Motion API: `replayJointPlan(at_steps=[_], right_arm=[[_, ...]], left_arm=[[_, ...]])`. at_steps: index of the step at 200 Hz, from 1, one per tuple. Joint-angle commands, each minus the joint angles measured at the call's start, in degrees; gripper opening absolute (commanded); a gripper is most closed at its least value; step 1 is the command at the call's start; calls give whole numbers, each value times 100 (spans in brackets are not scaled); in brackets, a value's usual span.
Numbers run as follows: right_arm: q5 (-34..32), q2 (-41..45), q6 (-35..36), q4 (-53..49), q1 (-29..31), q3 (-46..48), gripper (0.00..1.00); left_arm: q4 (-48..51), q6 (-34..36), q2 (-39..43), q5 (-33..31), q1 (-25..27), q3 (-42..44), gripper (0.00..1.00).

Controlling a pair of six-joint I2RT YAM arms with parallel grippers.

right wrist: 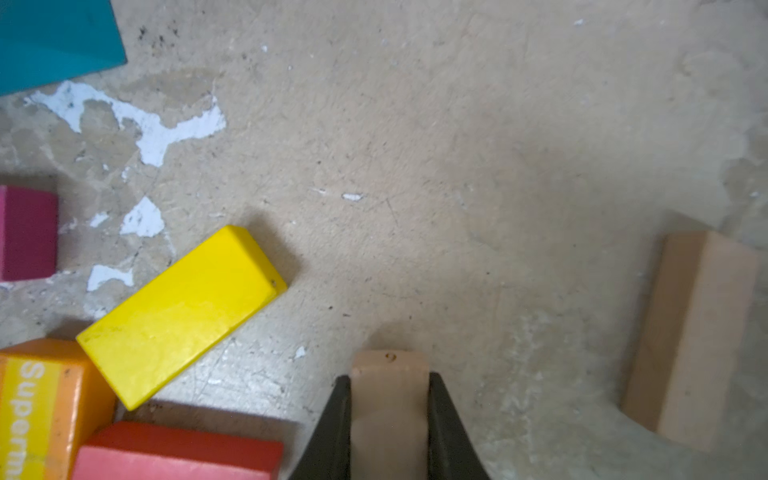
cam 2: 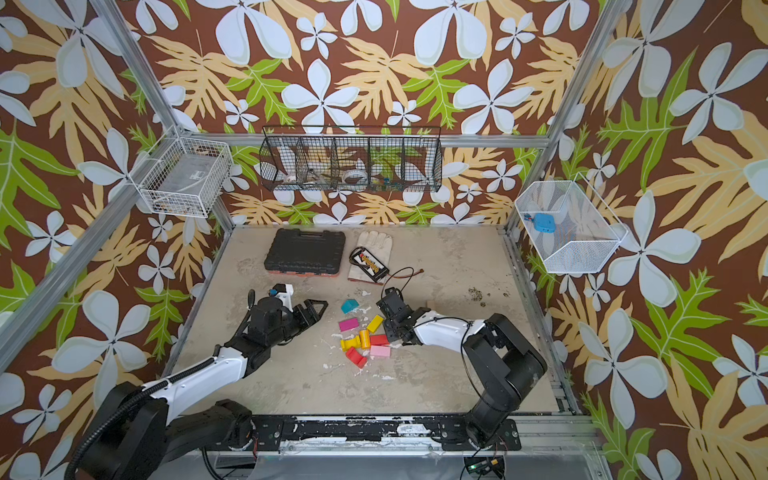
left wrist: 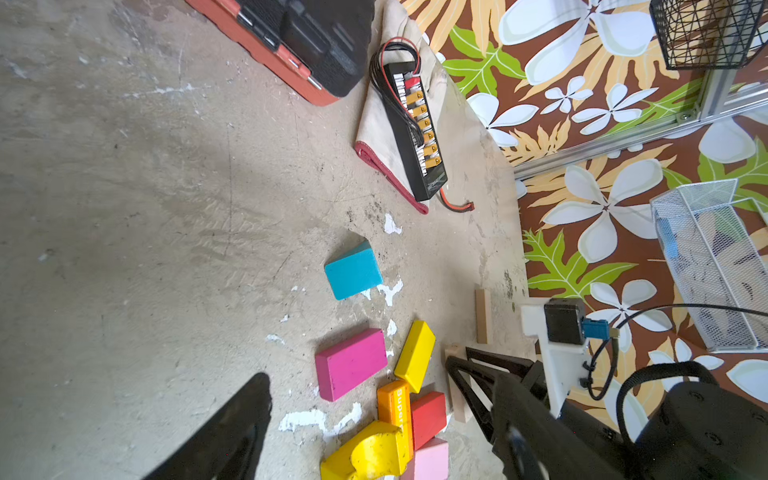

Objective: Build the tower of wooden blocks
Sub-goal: 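Carry the second plank with the right gripper beside the first plank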

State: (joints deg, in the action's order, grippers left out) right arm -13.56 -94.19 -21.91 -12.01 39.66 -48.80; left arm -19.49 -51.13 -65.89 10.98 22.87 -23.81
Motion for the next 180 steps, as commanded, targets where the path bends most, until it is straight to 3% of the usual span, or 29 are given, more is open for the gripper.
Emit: replayJointPlan(at_steps=[1, 21, 74, 180], right_arm=[[-327, 50, 107, -63, -27, -63, 17], [-409, 20, 101, -73, -91, -165, 16], [411, -239, -196, -260, -870, -772, 12], [-157, -642, -86, -111, -1025, -820, 15]], left_arm=[[-151, 12, 50, -51, 7, 33, 85], [-181, -2, 57, -7, 7, 53, 85], [-113, 77, 55, -144, 7, 36, 85], [-160, 29, -4, -86, 7, 41, 85]])
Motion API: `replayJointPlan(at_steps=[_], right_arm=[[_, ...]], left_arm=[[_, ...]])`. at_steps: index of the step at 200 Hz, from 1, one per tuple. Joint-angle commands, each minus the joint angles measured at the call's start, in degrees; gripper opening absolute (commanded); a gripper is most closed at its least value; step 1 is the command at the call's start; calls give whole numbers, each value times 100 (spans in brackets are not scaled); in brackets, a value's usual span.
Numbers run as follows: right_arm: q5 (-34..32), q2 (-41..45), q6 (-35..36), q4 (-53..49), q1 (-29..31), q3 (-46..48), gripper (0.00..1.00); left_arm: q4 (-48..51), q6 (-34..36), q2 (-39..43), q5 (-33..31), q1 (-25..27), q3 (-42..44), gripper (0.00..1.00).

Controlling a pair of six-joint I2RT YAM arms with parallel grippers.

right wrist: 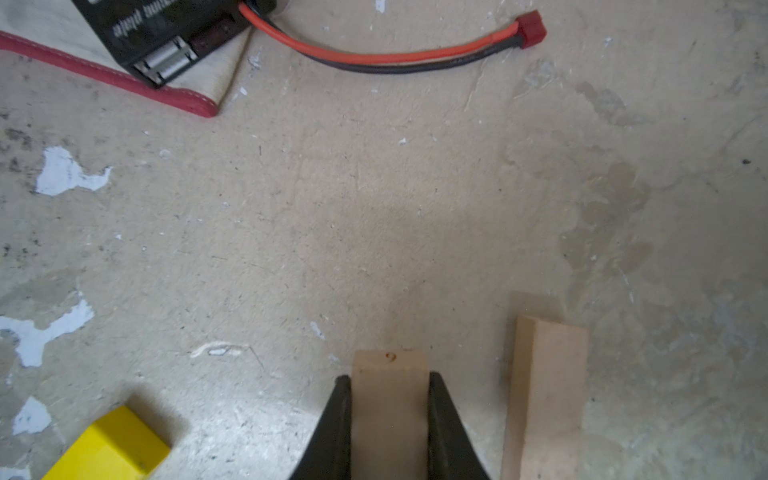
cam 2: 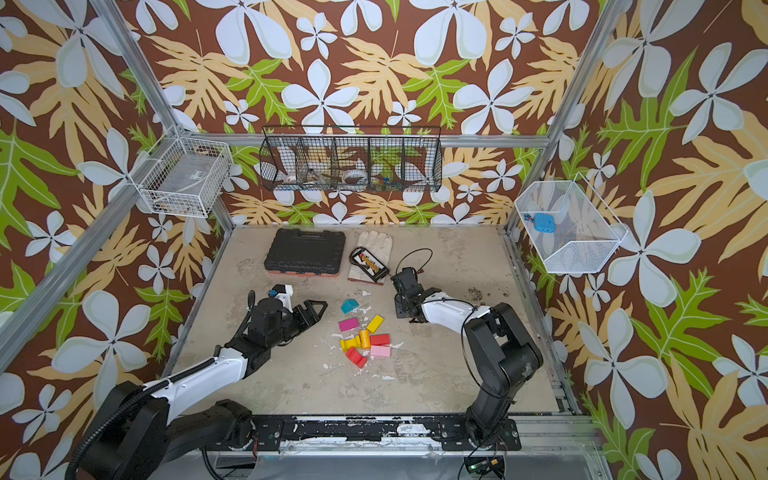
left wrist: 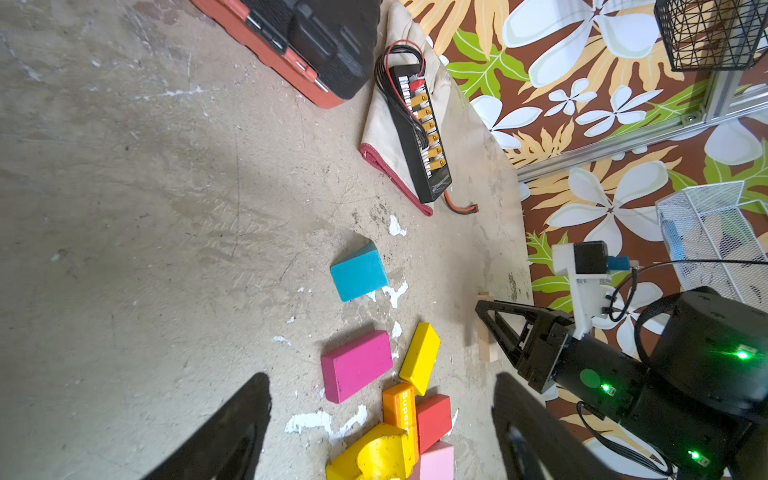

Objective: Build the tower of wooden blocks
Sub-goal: 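Carry the second plank with the right gripper beside the first plank, then lower the second plank next to the first and open the right gripper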

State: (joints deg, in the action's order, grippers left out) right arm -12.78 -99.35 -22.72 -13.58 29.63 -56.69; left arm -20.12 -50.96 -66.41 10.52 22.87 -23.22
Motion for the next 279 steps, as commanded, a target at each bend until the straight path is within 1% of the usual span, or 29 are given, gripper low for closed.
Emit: replayJointPlan(at_steps=[1, 71, 92, 114, 154, 172, 190, 205, 223, 228, 243, 255, 279], right_arm=[[-244, -132, -5, 43, -24, -33, 15], [-306, -262, -75, 3, -219, -18, 18], [-355, -285, -74, -33, -221, -35, 24], [-363, -288, -77, -50, -216, -53, 27], [-420, -198, -83, -102, -221, -55, 37], [-434, -99, -83, -99, -221, -18, 45], [-520, 12, -100, -158, -221, 4, 50], [-472, 156, -119, -137, -221, 79, 56], [-474, 345, -158, -119, -216, 219, 71], [-487, 390, -167, -125, -220, 261, 77], [-455, 520, -188, -94, -221, 417, 91], [-385, 611, -189, -30, -221, 545, 100], [-365, 574, -180, -10, -221, 618, 100]], left_arm=[[-97, 14, 58, -41, 7, -17, 85], [-82, 5, 153, -15, 7, -5, 84], [-79, -7, 172, -42, 7, 2, 84], [-94, -12, 155, -8, 7, 3, 84], [-126, -35, 104, 24, 7, 3, 85], [-71, -11, 69, -12, 8, -24, 84], [-124, -42, 37, 26, 14, -16, 84], [-128, -37, -1, 47, 15, -22, 84], [-65, -10, 5, -4, 15, -42, 84], [-70, -8, 5, -6, 15, -42, 84], [-121, -35, -2, 28, 15, -26, 84], [-109, -24, -16, 31, 15, -38, 84], [-78, -21, -12, 2, 20, -42, 85]])
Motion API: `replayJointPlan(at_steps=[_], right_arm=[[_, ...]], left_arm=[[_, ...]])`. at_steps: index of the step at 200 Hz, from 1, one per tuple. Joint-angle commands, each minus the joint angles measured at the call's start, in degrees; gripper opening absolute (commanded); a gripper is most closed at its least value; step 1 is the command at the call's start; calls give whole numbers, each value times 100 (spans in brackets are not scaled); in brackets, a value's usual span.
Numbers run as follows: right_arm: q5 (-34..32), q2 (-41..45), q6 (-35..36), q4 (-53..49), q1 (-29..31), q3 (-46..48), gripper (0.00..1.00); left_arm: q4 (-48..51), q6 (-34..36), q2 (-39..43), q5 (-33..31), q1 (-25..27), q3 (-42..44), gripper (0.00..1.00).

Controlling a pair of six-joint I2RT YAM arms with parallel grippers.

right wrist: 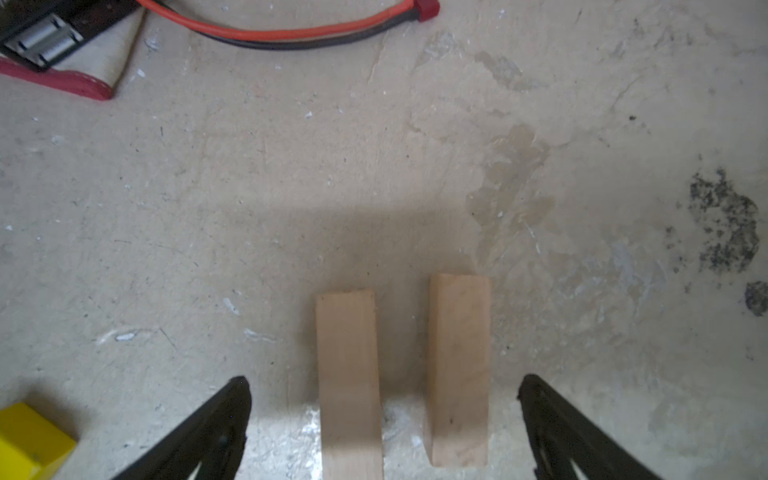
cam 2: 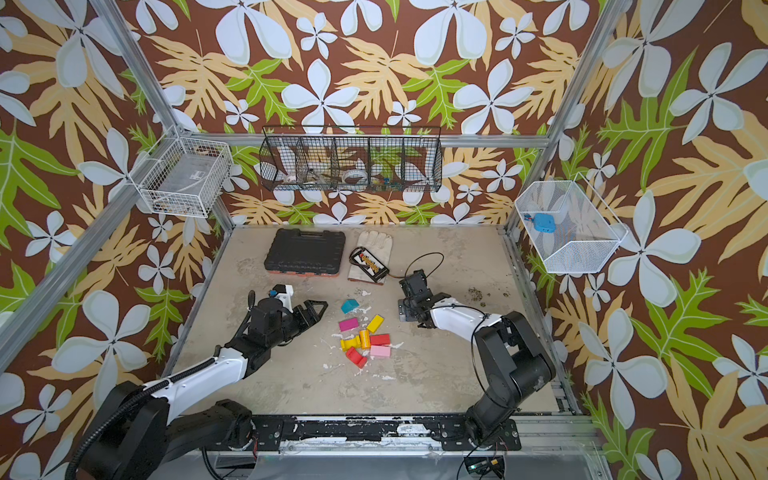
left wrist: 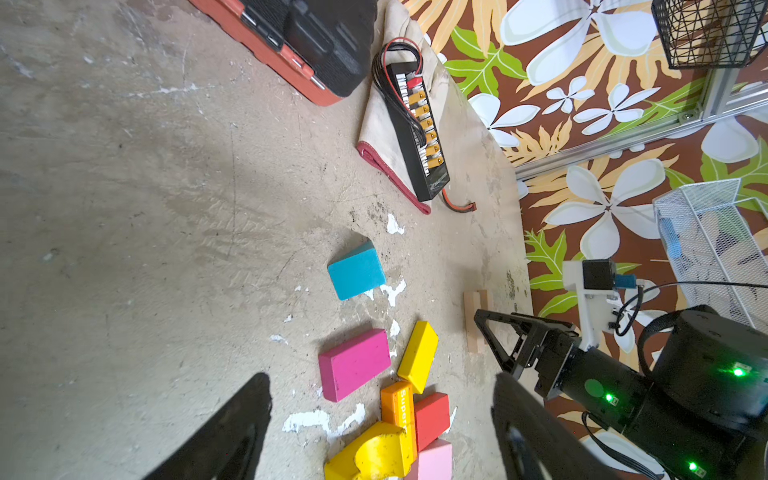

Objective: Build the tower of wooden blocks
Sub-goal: 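Lower the second plank next to the first and open the right gripper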

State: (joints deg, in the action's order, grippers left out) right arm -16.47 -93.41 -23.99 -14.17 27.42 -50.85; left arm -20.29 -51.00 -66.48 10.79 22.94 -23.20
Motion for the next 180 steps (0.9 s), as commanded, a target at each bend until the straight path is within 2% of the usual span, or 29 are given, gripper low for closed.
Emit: replayJointPlan(at_steps=[1, 50, 93, 155, 180], right_arm=[[-1, -25, -53, 48, 0, 33, 100], [32, -452, -121, -37, -59, -105, 100], [182, -479, -150, 2, -200, -56, 99], [441, -521, -151, 42, -377, -17, 77], [463, -529, -150, 56, -384, -1, 71]], left_arm=[[-66, -20, -5, -24, 11, -44, 85], [-48, -33, -29, -5, 9, -62, 84], [-22, -35, -49, -9, 13, -79, 84], [-62, -85, -202, 82, 18, -106, 84], [21, -49, -251, 51, 18, -150, 84]])
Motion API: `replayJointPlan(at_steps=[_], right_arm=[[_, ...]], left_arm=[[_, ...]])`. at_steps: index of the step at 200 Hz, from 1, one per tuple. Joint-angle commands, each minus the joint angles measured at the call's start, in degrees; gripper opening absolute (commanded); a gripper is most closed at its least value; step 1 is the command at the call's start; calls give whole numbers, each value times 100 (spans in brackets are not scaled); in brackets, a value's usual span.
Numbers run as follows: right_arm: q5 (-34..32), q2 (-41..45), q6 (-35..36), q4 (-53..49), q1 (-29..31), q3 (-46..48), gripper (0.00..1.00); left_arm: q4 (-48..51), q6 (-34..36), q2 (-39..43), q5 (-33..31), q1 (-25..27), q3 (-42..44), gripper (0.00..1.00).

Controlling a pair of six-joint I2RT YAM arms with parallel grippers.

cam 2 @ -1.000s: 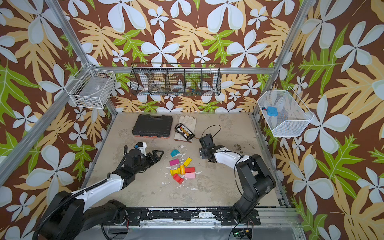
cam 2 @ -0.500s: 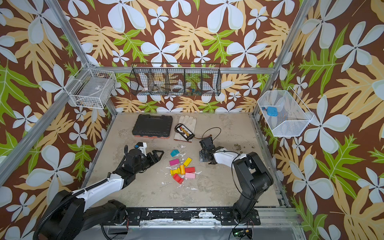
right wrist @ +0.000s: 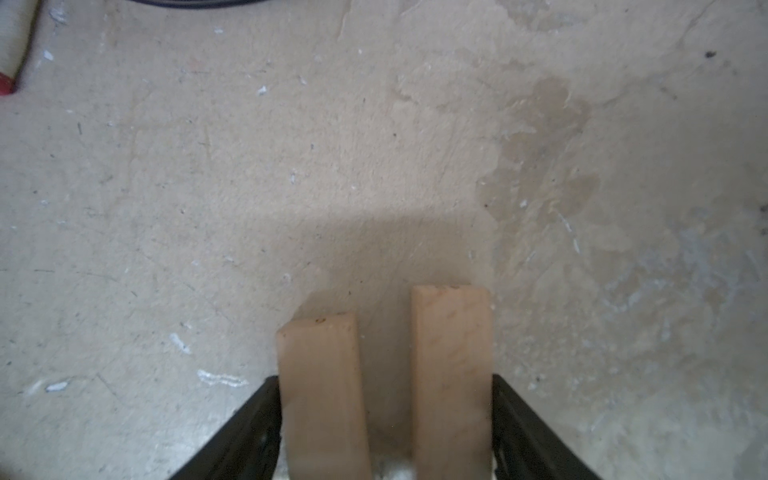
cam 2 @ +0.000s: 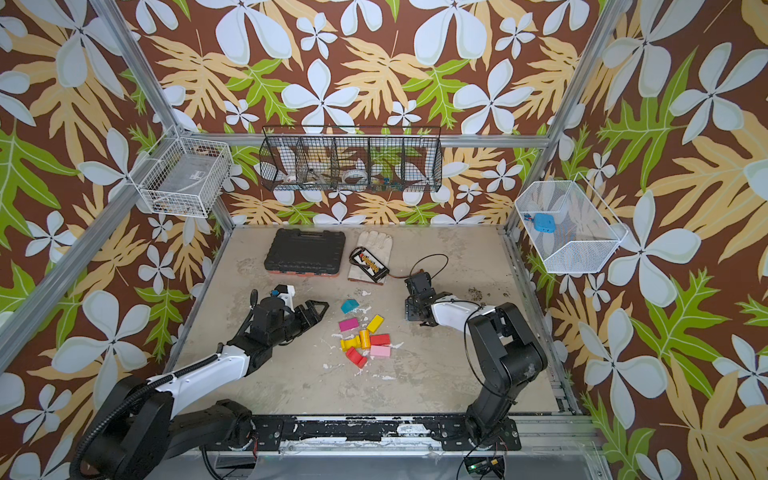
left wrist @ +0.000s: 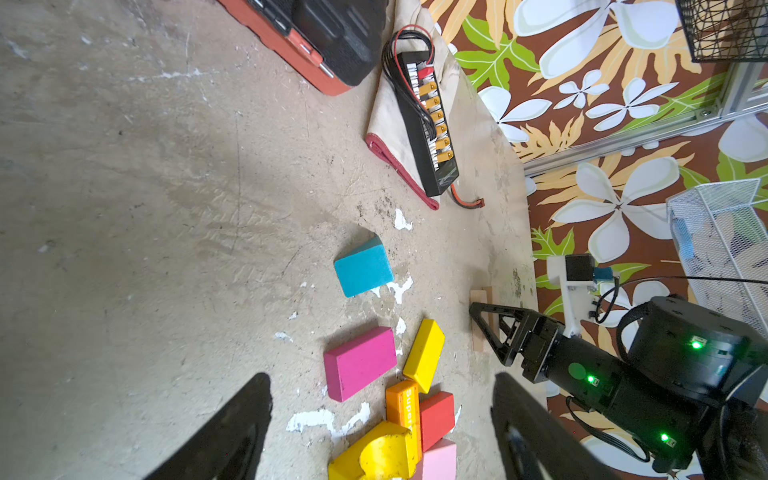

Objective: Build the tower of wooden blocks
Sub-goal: 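Lower the second plank next to the first and open the right gripper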

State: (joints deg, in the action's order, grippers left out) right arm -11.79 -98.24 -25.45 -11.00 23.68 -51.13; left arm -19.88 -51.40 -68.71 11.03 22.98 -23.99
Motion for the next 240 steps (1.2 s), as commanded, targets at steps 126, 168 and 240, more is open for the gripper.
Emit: replayJointPlan(at_steps=[126, 168, 240], right_arm=[[1, 38, -17, -254, -34, 139, 50], [9, 14, -4, -265, -38, 117, 54], [103, 840, -82, -160, 9, 714, 82]], left_arm=[[-56, -28, -191, 76, 41, -110, 83], [-74, -39, -198, 83, 56, -113, 83], [-8, 2, -216, 14, 70, -150, 83]])
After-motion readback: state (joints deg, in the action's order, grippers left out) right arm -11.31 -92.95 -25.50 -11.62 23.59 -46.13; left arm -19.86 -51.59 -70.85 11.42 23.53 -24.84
